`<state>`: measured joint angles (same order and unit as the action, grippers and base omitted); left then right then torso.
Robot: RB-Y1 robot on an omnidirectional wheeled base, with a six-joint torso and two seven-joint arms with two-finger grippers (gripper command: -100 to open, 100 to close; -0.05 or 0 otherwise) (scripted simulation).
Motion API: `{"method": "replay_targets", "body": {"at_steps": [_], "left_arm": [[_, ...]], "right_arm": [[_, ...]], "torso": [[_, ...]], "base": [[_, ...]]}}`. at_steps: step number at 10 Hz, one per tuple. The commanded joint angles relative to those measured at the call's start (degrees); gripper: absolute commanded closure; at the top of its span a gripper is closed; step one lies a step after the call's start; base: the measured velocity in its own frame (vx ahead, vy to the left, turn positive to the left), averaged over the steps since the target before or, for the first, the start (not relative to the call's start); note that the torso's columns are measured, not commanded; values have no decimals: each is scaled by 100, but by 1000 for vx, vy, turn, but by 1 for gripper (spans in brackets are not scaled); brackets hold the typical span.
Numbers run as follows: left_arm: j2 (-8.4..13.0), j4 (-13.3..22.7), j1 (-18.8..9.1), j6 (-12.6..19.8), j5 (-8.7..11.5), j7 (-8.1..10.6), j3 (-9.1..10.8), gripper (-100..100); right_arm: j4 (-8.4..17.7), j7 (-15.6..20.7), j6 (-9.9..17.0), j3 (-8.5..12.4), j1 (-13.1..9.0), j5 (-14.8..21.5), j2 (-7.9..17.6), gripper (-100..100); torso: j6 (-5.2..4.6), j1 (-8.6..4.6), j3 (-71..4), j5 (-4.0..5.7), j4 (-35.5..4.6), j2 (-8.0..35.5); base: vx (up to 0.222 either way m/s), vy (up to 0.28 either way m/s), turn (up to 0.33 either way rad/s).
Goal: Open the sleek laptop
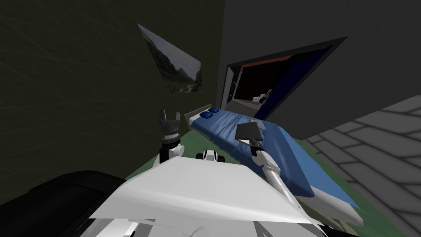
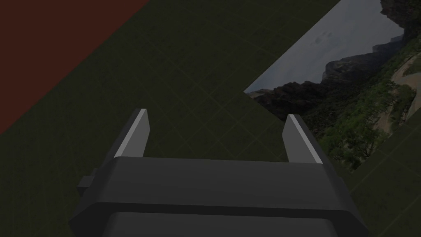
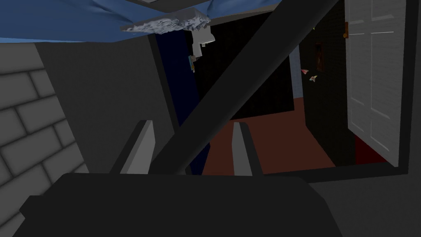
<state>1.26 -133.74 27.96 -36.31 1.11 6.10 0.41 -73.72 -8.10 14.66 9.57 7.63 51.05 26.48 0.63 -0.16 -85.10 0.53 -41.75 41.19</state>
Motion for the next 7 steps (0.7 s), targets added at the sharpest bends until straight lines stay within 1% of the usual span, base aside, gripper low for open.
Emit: {"method": "replay_targets", "body": {"at_steps": [1,2,3,4,5,7], "left_arm": [[0,0,0,0,0,0,0,0],[0,0,-1,0,0,0,0,0],[1,0,-1,0,0,0,0,0],[0,0,0,0,0,0,0,0],[0,0,0,0,0,0,0,0],[1,0,-1,0,0,0,0,0]], "right_arm": [[480,209,-479,-20,-48,-420,15,100],[485,209,-623,-20,-48,-420,15,100],[814,464,-801,84,-172,-641,119,100],[1001,504,-989,84,-172,-751,119,100],[1089,504,-1126,84,-172,-932,119,100],[1089,504,-1332,84,-172,-932,119,100]], "torso": [[4,-6,-7,5,9,-8],[16,-26,2,31,12,6],[36,-42,9,45,7,8],[12,-31,1,34,11,-2],[10,-20,-4,31,22,-4],[35,-29,7,46,13,7]], "base": [[41,20,-8],[5,-6,-13],[49,35,-165],[71,51,-97],[53,17,-31],[7,-4,-2]]}}
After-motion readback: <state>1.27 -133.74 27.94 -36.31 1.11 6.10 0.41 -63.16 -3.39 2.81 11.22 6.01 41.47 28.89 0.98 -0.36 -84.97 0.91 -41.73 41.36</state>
